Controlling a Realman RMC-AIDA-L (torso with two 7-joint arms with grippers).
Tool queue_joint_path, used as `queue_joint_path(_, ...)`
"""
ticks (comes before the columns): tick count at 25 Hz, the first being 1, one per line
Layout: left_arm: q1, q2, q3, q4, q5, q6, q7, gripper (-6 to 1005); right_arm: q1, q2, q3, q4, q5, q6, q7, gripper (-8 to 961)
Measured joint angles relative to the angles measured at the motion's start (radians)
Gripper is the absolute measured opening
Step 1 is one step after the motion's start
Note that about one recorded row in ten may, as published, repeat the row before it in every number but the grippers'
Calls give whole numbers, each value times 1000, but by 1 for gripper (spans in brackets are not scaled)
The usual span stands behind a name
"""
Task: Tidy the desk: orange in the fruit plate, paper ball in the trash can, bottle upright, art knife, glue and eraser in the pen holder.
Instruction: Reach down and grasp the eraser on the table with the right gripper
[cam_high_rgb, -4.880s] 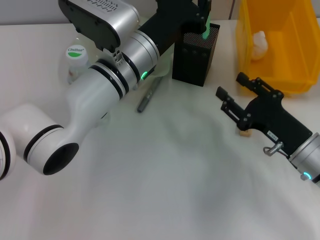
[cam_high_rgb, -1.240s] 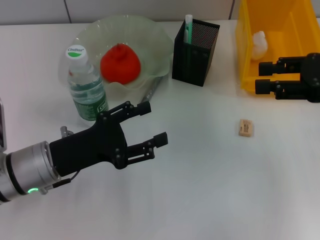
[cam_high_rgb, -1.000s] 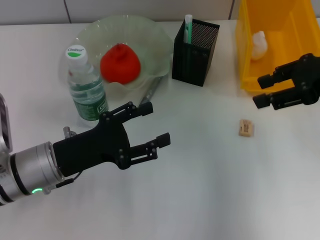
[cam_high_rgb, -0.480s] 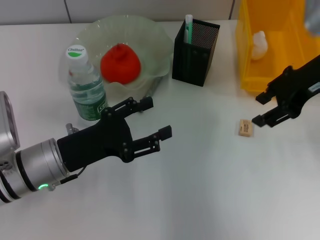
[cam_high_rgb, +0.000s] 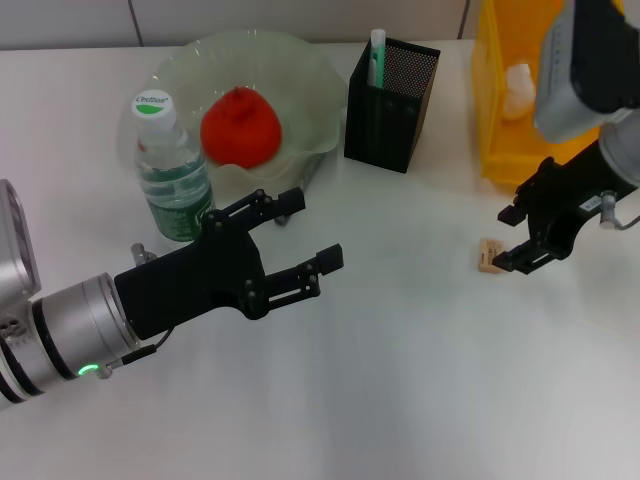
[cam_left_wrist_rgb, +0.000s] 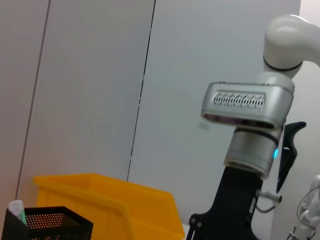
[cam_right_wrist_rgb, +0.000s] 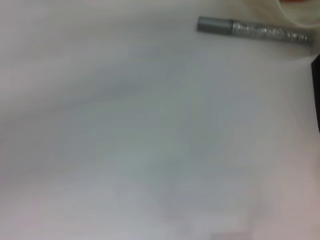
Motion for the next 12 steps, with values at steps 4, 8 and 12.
queue_joint_path(4,0,0,0,0,0,0,0,810,1,0,-28,47,-5,55,-4,593)
queue_joint_path(8,2,0,0,-2,0,0,-1,810,0,0,-41,81,-6,101,-17,593)
queue_joint_path(12,3,-1,0,-3,0,0,-2,810,-1,1,-50,104,-4,130,-28,591)
